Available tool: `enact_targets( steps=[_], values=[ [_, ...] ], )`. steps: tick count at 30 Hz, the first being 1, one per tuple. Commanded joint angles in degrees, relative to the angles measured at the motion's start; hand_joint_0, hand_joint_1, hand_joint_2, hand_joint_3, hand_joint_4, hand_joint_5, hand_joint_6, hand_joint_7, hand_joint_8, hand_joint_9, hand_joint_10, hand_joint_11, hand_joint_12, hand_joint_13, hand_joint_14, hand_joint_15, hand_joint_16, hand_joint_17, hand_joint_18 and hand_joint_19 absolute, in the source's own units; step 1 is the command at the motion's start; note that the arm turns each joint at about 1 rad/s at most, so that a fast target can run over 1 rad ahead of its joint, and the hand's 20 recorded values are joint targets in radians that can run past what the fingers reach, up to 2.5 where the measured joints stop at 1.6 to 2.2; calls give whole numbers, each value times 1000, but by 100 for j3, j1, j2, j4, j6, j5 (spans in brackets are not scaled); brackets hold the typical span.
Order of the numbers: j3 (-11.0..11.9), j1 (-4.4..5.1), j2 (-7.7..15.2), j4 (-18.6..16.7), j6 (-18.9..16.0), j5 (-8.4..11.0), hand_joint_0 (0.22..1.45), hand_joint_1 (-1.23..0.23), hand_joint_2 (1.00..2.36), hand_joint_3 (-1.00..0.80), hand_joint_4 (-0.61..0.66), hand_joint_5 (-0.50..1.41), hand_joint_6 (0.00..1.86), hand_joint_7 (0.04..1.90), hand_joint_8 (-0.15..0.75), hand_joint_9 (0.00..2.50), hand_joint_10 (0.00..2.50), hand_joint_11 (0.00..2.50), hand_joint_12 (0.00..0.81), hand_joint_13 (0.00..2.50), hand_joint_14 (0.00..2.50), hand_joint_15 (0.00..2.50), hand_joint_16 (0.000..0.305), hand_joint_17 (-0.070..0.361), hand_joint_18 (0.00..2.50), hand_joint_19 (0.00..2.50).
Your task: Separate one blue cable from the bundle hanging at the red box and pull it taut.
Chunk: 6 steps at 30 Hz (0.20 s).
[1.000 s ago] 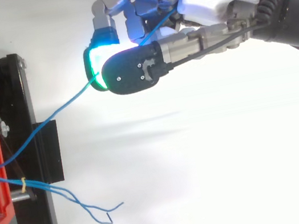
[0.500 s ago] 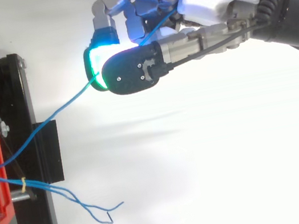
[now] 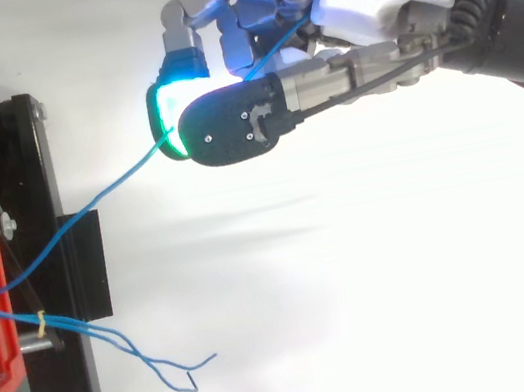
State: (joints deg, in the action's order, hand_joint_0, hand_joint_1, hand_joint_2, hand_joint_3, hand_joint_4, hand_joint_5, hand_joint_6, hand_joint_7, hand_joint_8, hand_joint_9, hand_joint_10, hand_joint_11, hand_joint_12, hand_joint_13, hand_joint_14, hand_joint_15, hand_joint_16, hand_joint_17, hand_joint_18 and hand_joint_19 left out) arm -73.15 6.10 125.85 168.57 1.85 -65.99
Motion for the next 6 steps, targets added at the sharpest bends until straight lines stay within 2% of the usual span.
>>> enact_targets(
  steps=[1,6],
  values=[
    [-6,5,1,0,0,7,619,-778,1022,-16,-86,-153,852,1349,253,439,2500,2161,392,873,2500,1860,38,86,1454,1794],
    [-6,5,1,0,0,-1,620,-778,1023,-19,-96,-153,852,1357,253,438,2500,2135,392,872,2500,1871,38,85,1458,1809]
  ],
)
